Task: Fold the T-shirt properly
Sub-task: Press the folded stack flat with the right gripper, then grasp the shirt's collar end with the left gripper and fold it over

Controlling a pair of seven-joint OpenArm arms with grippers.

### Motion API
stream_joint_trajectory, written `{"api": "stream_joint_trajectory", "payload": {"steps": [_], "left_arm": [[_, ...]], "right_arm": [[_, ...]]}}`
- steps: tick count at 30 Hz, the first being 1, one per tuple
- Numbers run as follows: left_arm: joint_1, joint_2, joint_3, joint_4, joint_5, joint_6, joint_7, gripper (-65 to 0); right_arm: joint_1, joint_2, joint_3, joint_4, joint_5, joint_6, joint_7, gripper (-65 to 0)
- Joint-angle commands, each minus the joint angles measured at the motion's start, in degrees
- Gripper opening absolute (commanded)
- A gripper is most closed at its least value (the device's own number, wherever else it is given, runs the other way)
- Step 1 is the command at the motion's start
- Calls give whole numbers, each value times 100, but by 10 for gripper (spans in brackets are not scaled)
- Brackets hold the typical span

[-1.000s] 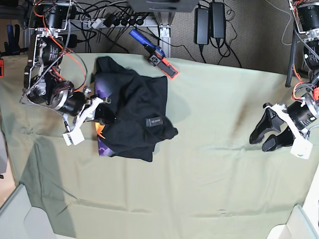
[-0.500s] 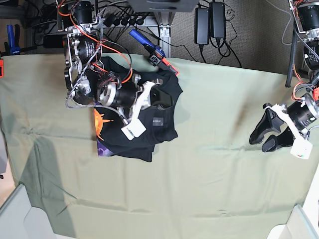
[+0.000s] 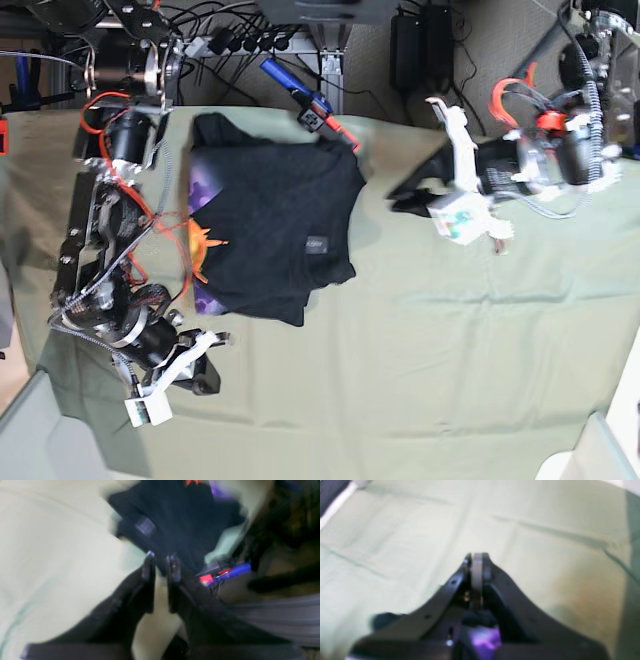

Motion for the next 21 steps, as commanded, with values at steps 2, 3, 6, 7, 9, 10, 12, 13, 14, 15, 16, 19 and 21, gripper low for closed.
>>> {"api": "stream_joint_trajectory", "payload": {"steps": [2, 3, 6, 7, 9, 10, 12, 13, 14, 15, 16, 19, 21], "left_arm": [[-155, -42, 538, 37, 378, -41, -361, -592], [-195, -39, 807, 35, 595, -41, -468, -592], [-234, 131, 1416, 35, 1104, -41, -623, -592], [-232, 223, 1572, 31, 1248, -41, -621, -592], [-236, 404, 1823, -4, 1526, -41, -673, -592], [-234, 481, 1915, -22, 1626, -41, -723, -592], [-234, 658, 2070, -61, 1744, -41, -754, -592], [-234, 748, 2135, -101, 1788, -41, -754, -592], [-234, 828, 2188, -162, 1847, -41, -765, -592], [-234, 911, 2223, -245, 1917, -41, -804, -592], [-251, 994, 2232, -354, 1987, -41, -866, -592], [-424, 1237, 2238, -767, 2017, -41, -890, -592], [-564, 1353, 2240, -1019, 2011, -41, -890, -592]], "right_arm": [[254, 170, 20, -396, -118, 505, 319, -650], [313, 234, 20, -619, -157, 503, 382, -650], [407, 424, 17, -1147, -151, 503, 431, -650], [409, 468, 20, -1279, -155, 503, 470, -650], [411, 520, 20, -1517, -151, 501, 535, -650], [411, 522, 20, -1615, -138, 501, 533, -650], [396, 505, 13, -1744, -120, 503, 531, -650], [391, 492, 13, -1803, -79, 503, 527, -650], [380, 492, 13, -1853, -13, 505, 527, -650], [378, 483, 13, -1899, 44, 503, 527, -650], [378, 479, 13, -1947, 85, 505, 527, -650], [378, 476, 13, -2028, 245, 505, 527, -650], [380, 463, 13, -2028, 247, 505, 527, -650]]}}
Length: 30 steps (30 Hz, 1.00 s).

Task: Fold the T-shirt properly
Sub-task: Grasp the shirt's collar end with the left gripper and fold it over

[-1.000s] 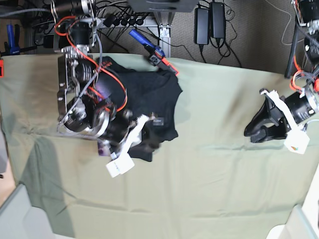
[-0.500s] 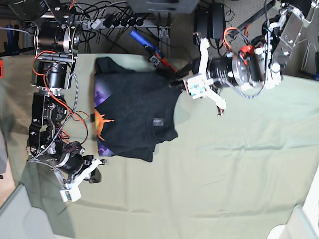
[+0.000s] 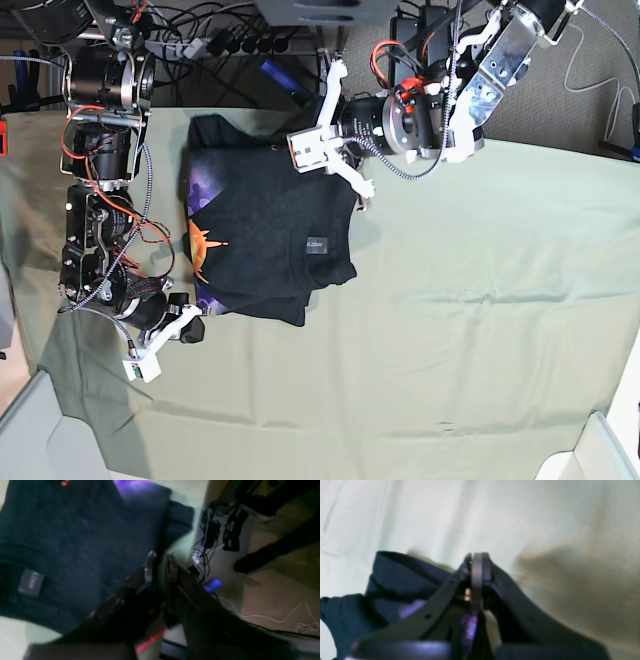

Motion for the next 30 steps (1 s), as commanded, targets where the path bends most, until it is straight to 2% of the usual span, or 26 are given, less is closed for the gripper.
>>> {"api": "stream_joint_trajectory", "payload": {"steps": [1, 7, 11, 15, 18, 22, 30], "left_arm": [[-96, 48, 0, -28, -70, -36, -144, -592], [-308, 57, 138, -538, -55, -36, -57, -592], [-306, 37, 354, -636, -50, -36, -24, -592], [-310, -37, 503, -848, 125, -36, -11, -592], [-472, -70, 479, -1143, 361, -36, -15, -592], [-999, -68, 341, -1716, 577, 173, -275, -592], [-2022, -66, 249, -3217, 660, 173, -595, -592]], "right_arm": [[168, 24, 15, 92, 98, 501, 129, -650], [168, -232, 13, 87, 96, 503, 133, -650], [173, -367, -238, 87, 70, 501, 142, -650], [168, -358, -704, 87, -393, 501, 151, -650], [168, -229, -973, 87, -505, 498, 114, -650], [168, 28, -1069, 87, -479, 498, 22, -650], [85, 551, -1067, 94, 328, 501, -706, -650]]}}
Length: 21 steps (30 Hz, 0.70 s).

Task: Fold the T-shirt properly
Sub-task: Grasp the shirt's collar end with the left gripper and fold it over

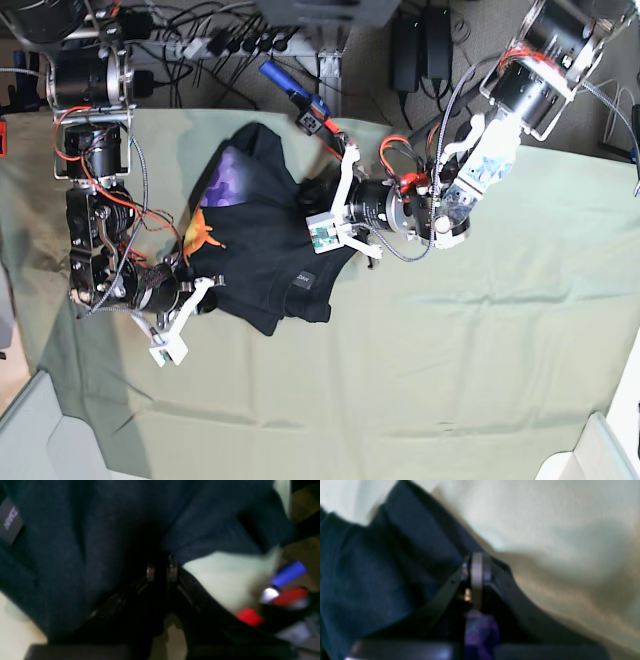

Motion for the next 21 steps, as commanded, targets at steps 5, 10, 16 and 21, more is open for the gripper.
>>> {"api": "stream_joint_trajectory", "payload": {"steps": [5, 10, 16, 21], "left_arm": [[-730, -85, -61, -468, 575, 428, 214, -592], [-1226, -87, -61, -645, 575, 459, 212, -592], [-1574, -87, -61, -695, 573, 509, 195, -592], [-1600, -190, -61, -695, 573, 717, 195, -592]], "right_arm": [[-15, 498, 24, 105, 866, 501, -463, -650], [-275, 710, 24, 398, 1537, 501, -754, -650], [-809, 704, 31, 975, 1910, 501, -970, -650], [-1314, 629, 31, 1596, 1928, 503, -975, -650]]}}
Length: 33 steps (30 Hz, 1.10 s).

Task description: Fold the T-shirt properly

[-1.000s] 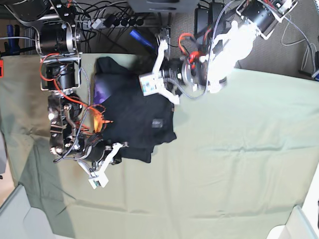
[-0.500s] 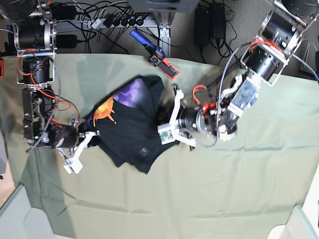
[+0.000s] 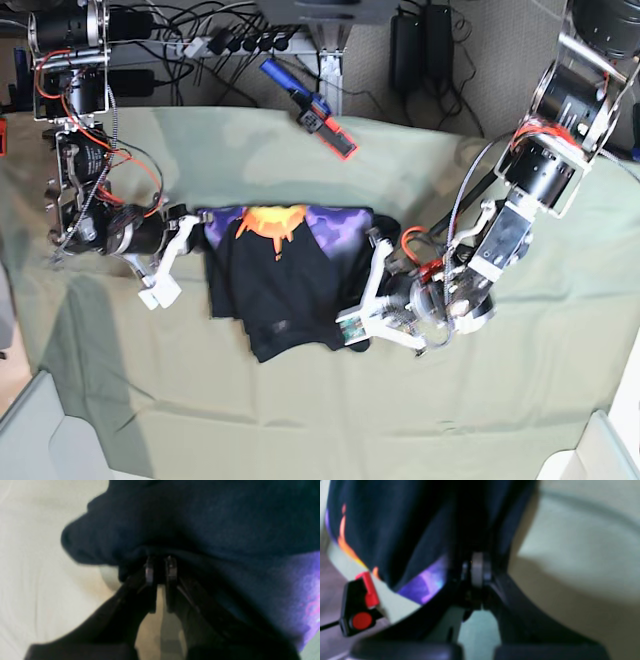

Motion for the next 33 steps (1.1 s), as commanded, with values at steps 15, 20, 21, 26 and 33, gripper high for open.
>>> {"api": "stream_joint_trajectory", "payload": {"steps": [15, 20, 21, 26, 33], "left_arm": [[-76, -1198, -1174, 1294, -1003, 717, 673, -591], [573, -1676, -2232, 2079, -1770, 391, 1154, -591], [774, -1773, -2459, 2181, -1873, 339, 1178, -591], [1965, -2044, -3807, 2844, -2516, 109, 1510, -591], [3738, -2199, -5788, 3589, -3585, -341, 1698, -591]], "right_arm": [[-133, 35, 1180, 863, -22, 498, 68, -650], [-446, 382, 1497, 1145, 61, 498, 28, -650], [-551, 466, 1545, 1228, 66, 498, 28, -650], [-1287, 861, 1937, 1672, 155, 498, -17, -650], [-2612, 999, 2776, 2186, 321, 501, -35, -650]]}}
